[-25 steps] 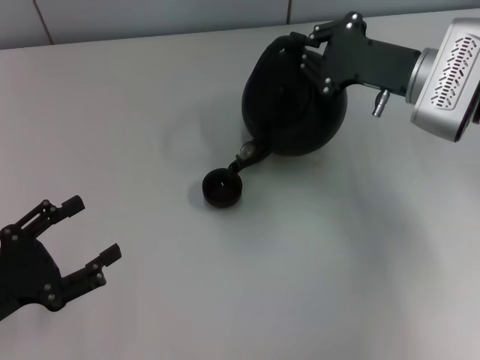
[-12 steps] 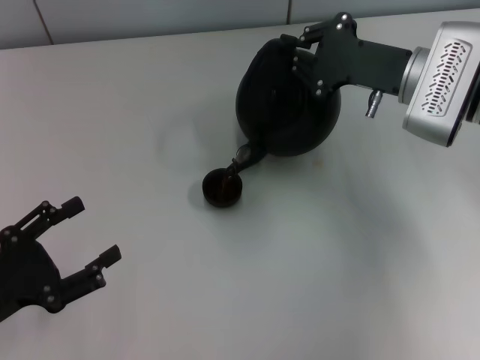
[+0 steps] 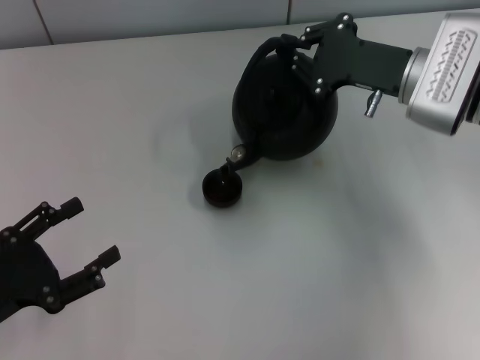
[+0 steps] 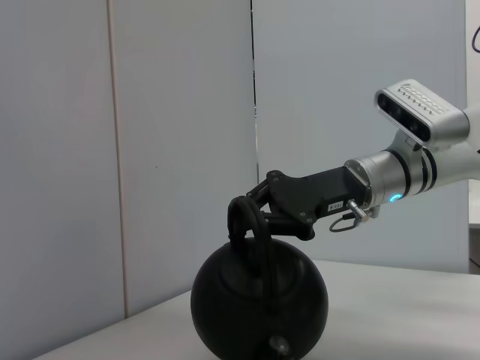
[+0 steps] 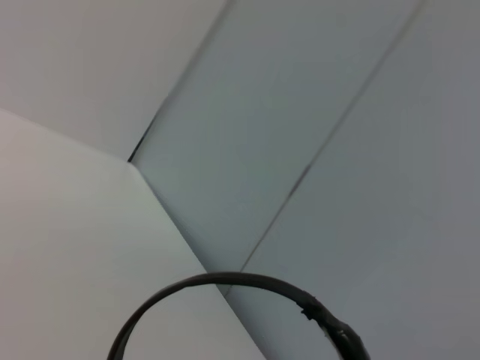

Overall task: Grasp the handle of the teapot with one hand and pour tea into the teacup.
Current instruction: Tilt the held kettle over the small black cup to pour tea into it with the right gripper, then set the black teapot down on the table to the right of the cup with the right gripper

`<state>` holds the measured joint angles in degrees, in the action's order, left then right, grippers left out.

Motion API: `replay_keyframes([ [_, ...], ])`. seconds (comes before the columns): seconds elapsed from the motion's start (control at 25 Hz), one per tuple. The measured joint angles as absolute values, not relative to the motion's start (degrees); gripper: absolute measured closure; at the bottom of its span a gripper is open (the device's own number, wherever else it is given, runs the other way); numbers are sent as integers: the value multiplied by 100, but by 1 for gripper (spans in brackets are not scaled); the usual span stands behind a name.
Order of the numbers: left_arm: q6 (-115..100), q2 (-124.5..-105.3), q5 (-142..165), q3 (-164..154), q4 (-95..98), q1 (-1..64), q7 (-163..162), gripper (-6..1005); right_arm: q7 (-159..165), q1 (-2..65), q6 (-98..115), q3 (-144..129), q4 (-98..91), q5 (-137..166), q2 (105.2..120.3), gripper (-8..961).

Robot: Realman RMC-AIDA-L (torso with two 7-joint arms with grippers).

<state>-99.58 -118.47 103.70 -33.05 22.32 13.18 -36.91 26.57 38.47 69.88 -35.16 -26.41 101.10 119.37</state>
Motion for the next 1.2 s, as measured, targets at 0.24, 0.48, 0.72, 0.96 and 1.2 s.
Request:
replay_keyframes([
  [0.24,-9975,-11847,10361,-3305,2232,1318,-3691,160,3823,3766,6862,-3507,-2717,10110,11916,871],
  [0.48,-9976,-11847,10361,-3305,2232,1319,-3691,160,4406,3480,6861,-3426,-2698,9846,11916,871],
  [0.72,-9976,-11846,10361,-3304,2232,1322,-3691,161,4667,3049,6852,-3371,-2496,8901,11899,872],
  [0.96,-9976,-11840,10362,-3305,2233,1352,-3691,161,4747,2825,6918,-3310,-2368,8626,11901,869],
  [1.2,-9975,-11838,10362,-3338,2232,1372,-3691,161,4694,2748,7030,-3301,-2247,8618,11909,865],
])
